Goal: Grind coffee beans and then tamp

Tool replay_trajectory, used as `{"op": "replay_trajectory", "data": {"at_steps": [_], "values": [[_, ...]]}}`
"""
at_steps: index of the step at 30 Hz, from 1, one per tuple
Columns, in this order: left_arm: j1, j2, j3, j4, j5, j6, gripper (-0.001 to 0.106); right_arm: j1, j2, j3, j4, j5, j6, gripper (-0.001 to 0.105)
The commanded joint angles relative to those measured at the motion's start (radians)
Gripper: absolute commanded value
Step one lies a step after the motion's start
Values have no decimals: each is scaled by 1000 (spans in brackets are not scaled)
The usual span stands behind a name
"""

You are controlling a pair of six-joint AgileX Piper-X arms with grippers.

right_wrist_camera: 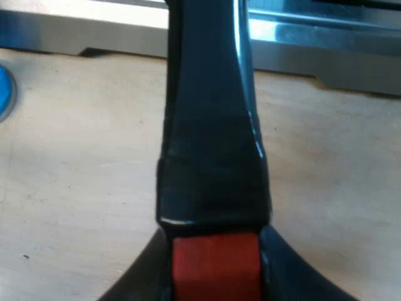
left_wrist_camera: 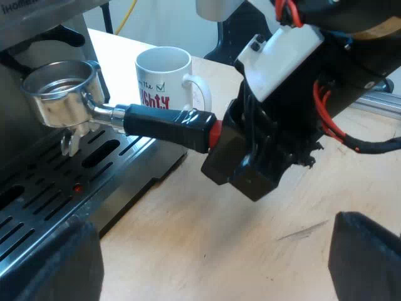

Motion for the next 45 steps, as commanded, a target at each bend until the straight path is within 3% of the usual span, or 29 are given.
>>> {"op": "replay_trajectory", "data": {"at_steps": [1, 15, 26, 35, 40, 45], "values": [[-4, -5, -1, -3, 8, -8, 79, -2, -23, -10, 26, 48, 8, 0], [-4, -5, -1, -3, 8, -8, 79, 68, -99, -10, 71, 101, 8, 0], [-4, -5, -1, -3, 8, -8, 79, 113, -155, -2, 86, 97, -64, 0], [-4, -5, -1, -3, 8, -8, 79, 204, -275, 155, 36, 100, -78, 0], [-4, -5, -1, -3, 8, -8, 79, 235, -358, 235, -25, 91, -191, 0], [-4, -5, -1, -3, 8, -8, 79, 235, -381, 260, -51, 69, -233, 0]]}}
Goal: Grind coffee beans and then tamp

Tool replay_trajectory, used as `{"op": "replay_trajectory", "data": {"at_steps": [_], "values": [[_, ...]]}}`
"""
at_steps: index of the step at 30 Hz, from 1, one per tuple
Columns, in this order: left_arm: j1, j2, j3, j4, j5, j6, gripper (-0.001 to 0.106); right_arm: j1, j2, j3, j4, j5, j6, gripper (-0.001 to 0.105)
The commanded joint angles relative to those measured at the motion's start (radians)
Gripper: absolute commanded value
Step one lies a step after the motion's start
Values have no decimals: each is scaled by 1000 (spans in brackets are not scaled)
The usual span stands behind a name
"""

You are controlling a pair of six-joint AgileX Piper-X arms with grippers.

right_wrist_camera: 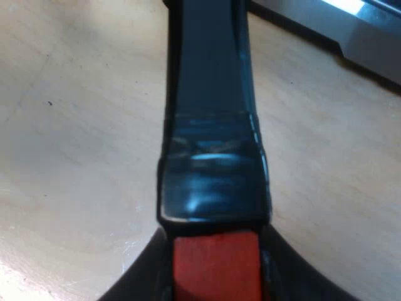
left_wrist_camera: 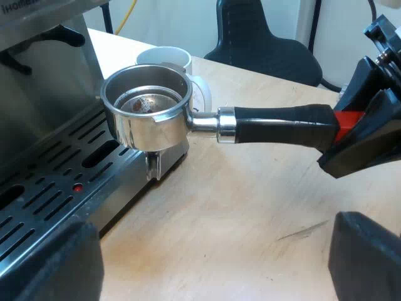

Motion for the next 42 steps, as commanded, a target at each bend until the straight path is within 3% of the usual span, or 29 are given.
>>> {"op": "replay_trajectory", "data": {"at_steps": [1, 2, 3, 6, 12, 26, 34, 42], "values": [[-4, -5, -1, -3, 8, -8, 79, 0, -30, 7, -62, 16, -56, 0], [-4, -5, -1, -3, 8, -8, 79, 0, -41, 21, -80, 5, -97, 0], [-4, -5, -1, -3, 8, -8, 79, -8, -48, 49, -141, -65, -180, 0], [-4, -5, -1, -3, 8, -8, 79, -33, -48, 91, -209, -159, -212, 0], [-4, -5, -1, -3, 8, -8, 79, -61, -48, 149, -289, -192, -305, 0], [-4, -5, -1, 90, 8, -8, 79, -171, -45, 272, -480, -263, -322, 0], [-4, -5, -1, 97, 8, -8, 79, -228, -26, 274, -487, -272, -334, 0], [-4, -5, -1, 97, 8, -8, 79, -228, 94, 274, -601, -300, -333, 0]]}}
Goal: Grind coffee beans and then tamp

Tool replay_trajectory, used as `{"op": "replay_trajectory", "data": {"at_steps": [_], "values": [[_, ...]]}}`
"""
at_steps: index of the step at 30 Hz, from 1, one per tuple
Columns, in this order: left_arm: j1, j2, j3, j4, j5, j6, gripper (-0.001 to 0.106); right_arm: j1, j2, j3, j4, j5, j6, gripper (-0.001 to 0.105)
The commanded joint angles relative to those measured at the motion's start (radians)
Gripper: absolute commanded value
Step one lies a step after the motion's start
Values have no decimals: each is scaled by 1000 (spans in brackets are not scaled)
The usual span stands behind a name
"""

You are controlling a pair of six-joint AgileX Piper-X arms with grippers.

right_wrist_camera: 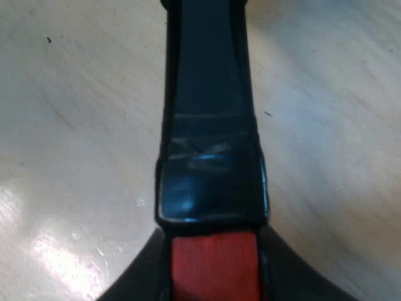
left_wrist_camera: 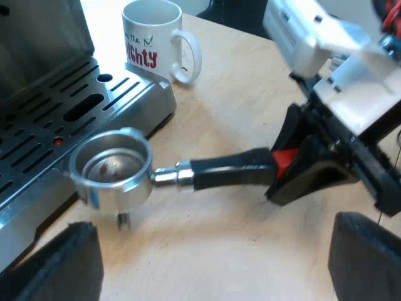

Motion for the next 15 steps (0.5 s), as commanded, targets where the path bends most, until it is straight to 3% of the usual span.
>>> {"op": "replay_trajectory", "data": {"at_steps": [1, 15], "values": [[-4, -5, -1, -2, 6, -8, 79, -1, 23, -12, -98, 11, -15, 0], [-4, -5, -1, -2, 6, -8, 79, -1, 187, -12, -193, -16, -11, 0]]}}
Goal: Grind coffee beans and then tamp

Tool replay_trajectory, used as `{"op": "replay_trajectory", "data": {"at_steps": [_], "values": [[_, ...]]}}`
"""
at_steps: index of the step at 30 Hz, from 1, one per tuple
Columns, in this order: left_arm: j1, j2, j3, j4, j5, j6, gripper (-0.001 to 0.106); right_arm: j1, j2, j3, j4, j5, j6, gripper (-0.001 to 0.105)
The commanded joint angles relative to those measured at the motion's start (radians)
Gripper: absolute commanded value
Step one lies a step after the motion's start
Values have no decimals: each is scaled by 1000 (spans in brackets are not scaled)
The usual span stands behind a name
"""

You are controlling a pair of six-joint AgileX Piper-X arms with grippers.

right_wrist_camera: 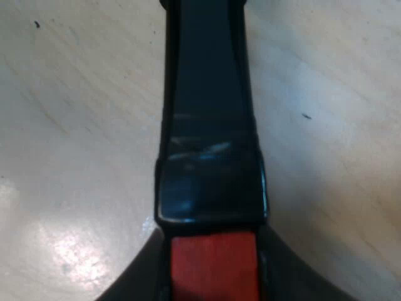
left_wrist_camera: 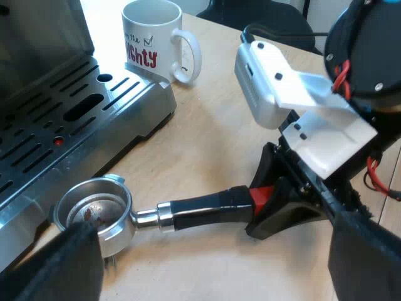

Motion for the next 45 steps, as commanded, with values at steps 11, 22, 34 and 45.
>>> {"op": "replay_trajectory", "data": {"at_steps": [11, 22, 34, 45], "values": [[-4, -5, -1, 3, 6, -8, 79, -1, 40, -12, -88, 8, 7, 0], [-4, -5, -1, 3, 6, -8, 79, -1, 40, 29, -87, 8, 20, 0], [-4, -5, -1, 3, 6, -8, 79, -1, 40, 51, -78, 8, 20, 3], [-4, -5, -1, 5, 6, -8, 79, -1, 40, 51, 10, 8, 20, 43]]}}
